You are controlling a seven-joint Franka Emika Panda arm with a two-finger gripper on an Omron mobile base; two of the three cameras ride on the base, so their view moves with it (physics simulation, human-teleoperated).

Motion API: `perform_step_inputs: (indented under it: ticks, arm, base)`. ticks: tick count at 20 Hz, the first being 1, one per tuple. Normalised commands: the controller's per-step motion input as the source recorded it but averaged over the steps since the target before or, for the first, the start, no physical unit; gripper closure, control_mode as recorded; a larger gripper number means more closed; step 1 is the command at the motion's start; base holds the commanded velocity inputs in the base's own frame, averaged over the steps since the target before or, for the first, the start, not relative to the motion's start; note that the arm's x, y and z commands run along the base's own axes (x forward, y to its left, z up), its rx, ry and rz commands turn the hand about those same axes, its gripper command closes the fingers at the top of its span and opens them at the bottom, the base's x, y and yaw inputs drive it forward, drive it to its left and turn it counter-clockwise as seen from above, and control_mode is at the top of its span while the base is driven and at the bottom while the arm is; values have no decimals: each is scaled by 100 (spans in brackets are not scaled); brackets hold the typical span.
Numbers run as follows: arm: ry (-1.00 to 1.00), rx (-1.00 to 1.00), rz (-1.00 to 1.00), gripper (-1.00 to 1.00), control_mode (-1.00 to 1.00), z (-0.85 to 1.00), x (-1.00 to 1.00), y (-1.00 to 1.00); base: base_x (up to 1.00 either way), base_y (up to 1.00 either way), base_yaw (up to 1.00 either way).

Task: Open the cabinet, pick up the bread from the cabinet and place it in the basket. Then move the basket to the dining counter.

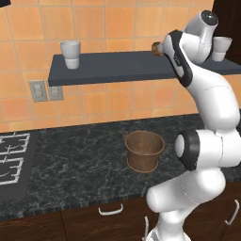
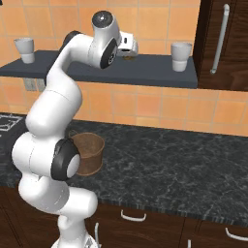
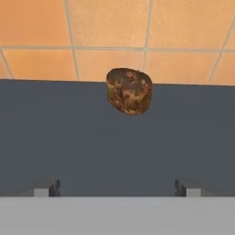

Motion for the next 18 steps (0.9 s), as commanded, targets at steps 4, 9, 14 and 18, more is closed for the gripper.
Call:
perform_step_inputs:
  ticks: [4, 9, 14, 18]
  arm:
    - [1, 0, 3, -100, -100, -3, 61, 0]
    - [7, 0, 3, -100, -100, 0, 61, -2]
    - [7, 0, 2, -100, -100, 0, 40, -11]
    - [2, 0, 1, -100, -100, -4, 31, -5]
  base:
    - [0, 0, 0]
    - [0, 0, 0]
    - [0, 0, 0]
    - [0, 0, 0]
